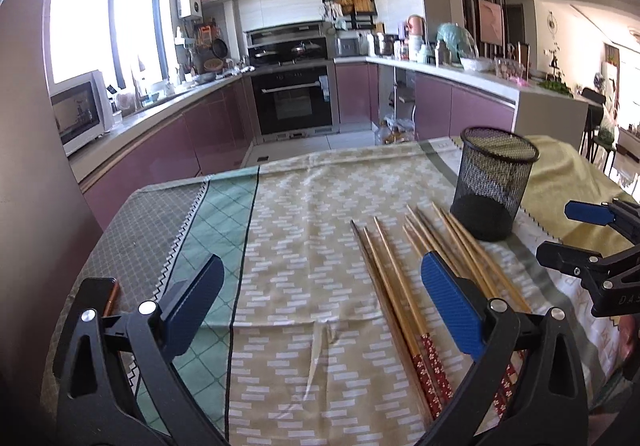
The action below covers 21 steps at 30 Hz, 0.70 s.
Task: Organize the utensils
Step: 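Lower the right gripper onto one wooden chopstick and close it while the left gripper grasps another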
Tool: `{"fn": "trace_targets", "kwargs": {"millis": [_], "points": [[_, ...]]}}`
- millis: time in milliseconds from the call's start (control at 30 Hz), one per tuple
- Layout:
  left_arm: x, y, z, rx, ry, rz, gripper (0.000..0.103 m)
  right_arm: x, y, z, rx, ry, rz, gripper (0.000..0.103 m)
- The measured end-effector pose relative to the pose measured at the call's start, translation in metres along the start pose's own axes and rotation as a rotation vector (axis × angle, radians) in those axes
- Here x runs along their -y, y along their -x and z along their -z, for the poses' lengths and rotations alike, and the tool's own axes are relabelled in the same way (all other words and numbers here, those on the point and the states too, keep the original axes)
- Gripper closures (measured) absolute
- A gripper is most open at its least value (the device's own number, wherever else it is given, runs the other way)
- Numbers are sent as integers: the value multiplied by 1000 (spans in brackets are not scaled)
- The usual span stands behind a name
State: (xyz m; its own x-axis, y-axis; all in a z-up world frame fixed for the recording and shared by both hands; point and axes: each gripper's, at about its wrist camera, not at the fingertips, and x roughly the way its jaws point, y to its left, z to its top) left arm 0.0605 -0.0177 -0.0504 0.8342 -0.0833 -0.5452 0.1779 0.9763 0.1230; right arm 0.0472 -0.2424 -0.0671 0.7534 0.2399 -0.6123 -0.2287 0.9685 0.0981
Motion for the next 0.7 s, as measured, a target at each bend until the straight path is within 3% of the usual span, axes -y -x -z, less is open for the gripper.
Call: {"fn": "trace_targets", "kwargs": {"millis": [67,333,533,700], "points": [[1,-14,3,-54,-14,12,18,-2,-10,2,-48,10,-3,27],[15,-53,10,-171,-74,72,35,-15,-37,6,-168,51,-29,59],[20,-71,10,-256,-85,98,54,-17,-43,5,-206,49,-33,67],[20,-81,6,-275,-77,136,54,-12,-48,3,-219,34,-38,70]]}}
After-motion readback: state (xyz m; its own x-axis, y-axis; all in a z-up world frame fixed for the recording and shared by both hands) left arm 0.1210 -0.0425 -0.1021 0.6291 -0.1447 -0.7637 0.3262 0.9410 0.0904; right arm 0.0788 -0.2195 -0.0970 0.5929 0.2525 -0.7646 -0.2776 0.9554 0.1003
